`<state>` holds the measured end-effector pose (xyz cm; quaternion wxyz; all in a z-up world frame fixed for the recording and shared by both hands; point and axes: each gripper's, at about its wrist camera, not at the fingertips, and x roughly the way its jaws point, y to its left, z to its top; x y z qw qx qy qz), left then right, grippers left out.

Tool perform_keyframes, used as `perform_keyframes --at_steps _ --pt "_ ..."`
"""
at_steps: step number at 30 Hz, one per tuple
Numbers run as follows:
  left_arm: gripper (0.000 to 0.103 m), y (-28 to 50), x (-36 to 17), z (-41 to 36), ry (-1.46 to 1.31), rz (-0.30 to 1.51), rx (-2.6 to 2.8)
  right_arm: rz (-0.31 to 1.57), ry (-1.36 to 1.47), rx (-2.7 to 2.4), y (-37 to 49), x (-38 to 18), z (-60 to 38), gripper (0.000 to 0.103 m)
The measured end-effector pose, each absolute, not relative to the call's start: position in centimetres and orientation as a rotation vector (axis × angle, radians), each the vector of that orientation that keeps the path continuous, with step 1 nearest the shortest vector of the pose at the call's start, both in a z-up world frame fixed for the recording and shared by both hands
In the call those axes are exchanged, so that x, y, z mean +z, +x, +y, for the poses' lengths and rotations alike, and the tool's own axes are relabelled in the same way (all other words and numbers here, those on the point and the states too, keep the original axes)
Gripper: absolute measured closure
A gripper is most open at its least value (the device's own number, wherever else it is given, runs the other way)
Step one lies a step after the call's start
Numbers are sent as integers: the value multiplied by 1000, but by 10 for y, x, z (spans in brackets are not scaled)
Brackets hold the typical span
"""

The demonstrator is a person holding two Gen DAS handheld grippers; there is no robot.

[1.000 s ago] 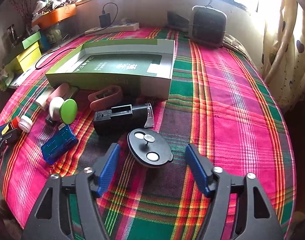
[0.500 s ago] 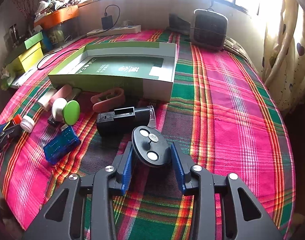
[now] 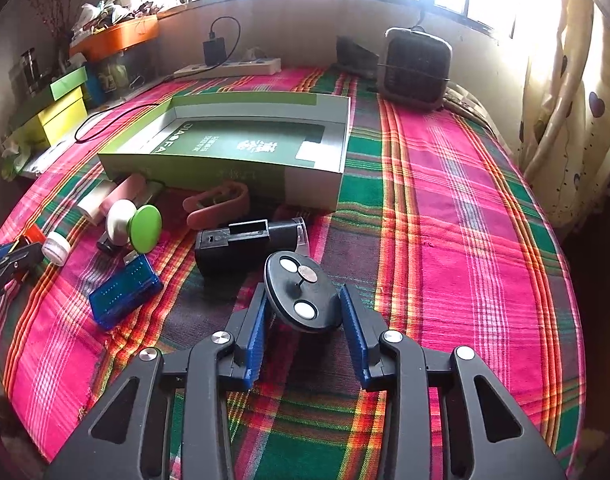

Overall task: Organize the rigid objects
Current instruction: 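Carry the jar with left gripper while right gripper carries the disc into the green box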

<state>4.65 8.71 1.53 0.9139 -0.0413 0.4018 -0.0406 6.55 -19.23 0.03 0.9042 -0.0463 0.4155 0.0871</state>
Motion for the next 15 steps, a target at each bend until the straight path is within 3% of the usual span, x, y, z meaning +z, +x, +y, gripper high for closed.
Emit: perform_keyframes --at_steps 15 --pt "72 73 43 83 -92 781 -103 813 -88 184 72 21 -194 66"
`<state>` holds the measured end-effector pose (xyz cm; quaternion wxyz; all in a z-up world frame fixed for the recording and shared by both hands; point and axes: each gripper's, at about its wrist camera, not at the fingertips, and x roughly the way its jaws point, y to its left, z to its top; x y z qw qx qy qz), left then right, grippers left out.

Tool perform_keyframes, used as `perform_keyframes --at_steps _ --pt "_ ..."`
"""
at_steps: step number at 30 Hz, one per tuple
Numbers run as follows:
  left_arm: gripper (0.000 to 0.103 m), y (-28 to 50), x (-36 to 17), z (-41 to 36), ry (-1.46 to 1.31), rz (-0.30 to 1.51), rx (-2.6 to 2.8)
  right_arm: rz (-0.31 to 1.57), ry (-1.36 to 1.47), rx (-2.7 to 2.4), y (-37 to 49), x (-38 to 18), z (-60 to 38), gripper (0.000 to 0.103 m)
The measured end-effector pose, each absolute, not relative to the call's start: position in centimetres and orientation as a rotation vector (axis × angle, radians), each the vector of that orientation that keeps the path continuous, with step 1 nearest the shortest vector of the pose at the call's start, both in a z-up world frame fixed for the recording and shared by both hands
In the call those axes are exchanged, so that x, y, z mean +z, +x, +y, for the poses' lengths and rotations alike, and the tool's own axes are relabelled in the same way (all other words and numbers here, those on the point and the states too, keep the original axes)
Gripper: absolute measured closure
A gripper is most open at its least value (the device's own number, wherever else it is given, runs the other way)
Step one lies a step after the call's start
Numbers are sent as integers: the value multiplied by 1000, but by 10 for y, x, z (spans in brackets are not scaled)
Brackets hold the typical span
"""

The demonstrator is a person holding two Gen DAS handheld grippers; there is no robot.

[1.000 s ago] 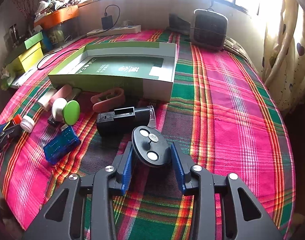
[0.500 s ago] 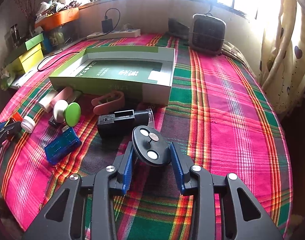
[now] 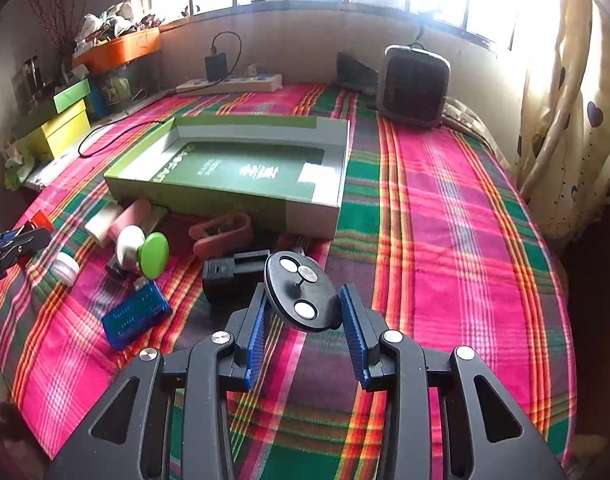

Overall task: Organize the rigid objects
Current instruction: 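Carry the jar with left gripper while right gripper carries the disc into the green box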

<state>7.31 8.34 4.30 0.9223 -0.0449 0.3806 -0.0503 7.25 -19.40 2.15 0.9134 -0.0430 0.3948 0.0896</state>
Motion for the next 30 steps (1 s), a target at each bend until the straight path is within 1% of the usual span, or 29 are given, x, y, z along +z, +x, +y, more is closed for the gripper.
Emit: perform_keyframes --at_steps 14,30 --pt "72 134 58 57 -69 784 -175 792 -96 209 108 40 -189 66" --pt "72 196 40 34 -29 861 -203 841 -99 243 166 30 -182 66"
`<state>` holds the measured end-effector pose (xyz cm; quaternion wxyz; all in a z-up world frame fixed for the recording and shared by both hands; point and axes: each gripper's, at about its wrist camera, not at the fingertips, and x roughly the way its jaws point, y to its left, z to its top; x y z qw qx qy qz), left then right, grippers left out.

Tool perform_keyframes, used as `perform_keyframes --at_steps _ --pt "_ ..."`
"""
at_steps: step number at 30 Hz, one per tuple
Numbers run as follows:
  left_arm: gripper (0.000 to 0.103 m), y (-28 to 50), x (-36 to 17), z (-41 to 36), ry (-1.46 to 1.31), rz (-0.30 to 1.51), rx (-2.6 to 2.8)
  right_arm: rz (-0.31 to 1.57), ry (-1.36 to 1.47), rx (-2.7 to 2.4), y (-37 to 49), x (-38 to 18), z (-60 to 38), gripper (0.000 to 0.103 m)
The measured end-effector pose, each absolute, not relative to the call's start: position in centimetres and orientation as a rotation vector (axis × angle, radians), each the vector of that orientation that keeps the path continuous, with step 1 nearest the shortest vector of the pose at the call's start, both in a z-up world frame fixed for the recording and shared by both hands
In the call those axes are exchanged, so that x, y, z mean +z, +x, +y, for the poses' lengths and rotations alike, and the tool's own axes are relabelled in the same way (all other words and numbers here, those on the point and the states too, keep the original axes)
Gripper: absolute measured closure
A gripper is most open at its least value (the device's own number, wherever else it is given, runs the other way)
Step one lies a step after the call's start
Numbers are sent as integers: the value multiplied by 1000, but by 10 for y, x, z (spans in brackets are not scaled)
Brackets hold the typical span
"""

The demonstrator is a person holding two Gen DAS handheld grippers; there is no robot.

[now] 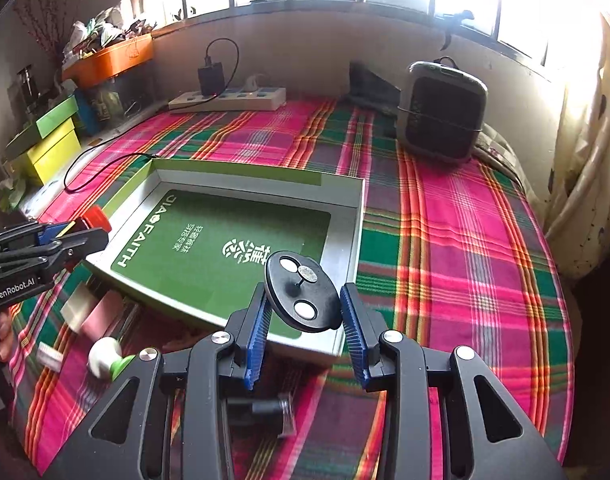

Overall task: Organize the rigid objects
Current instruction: 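Carry the jar with left gripper while right gripper carries the disc into the green box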

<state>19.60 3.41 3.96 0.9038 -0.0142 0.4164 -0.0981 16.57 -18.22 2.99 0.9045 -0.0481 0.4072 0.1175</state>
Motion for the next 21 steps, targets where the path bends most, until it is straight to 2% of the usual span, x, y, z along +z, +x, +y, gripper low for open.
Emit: perform_keyframes --at_steps 21 --pt "72 219 21 19 12 907 -213 901 -126 281 194 7 -168 66"
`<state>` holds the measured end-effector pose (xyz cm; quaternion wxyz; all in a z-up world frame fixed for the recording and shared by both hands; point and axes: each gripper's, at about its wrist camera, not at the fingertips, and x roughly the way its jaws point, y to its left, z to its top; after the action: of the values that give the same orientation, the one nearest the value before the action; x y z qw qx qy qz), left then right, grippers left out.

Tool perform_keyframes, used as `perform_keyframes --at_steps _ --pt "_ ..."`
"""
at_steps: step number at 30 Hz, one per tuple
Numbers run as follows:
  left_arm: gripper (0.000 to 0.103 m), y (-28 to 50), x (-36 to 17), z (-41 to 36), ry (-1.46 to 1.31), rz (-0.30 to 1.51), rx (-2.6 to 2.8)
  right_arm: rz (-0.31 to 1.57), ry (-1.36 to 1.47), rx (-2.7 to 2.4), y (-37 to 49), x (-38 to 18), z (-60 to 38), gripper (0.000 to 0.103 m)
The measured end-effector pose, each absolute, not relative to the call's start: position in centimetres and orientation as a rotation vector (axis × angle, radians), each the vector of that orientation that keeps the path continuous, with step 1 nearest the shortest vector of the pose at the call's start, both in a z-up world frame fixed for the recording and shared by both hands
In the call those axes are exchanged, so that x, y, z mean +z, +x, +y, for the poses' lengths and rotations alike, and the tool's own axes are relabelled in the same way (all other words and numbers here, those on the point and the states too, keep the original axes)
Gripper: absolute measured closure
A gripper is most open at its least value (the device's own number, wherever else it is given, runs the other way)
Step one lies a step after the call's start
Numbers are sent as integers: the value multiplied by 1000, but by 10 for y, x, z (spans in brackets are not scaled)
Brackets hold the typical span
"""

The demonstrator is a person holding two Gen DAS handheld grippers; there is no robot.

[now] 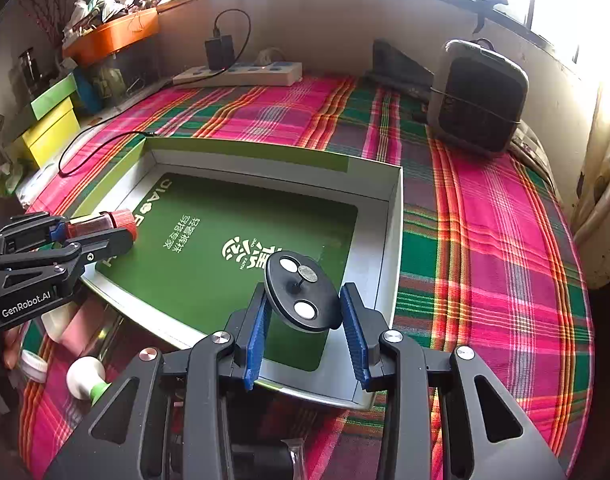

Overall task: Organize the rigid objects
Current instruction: 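Carry the jar with left gripper while right gripper carries the disc into the green box, then open left gripper releasing the jar in the box while right gripper releases the disc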

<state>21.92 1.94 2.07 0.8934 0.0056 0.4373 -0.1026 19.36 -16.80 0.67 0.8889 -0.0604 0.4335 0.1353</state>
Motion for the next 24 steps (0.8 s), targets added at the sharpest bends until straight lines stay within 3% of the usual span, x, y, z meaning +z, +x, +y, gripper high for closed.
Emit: perform_keyframes --at_steps 24 --pt "66 218 21 19 5 904 -225 893 -94 270 195 8 -169 66"
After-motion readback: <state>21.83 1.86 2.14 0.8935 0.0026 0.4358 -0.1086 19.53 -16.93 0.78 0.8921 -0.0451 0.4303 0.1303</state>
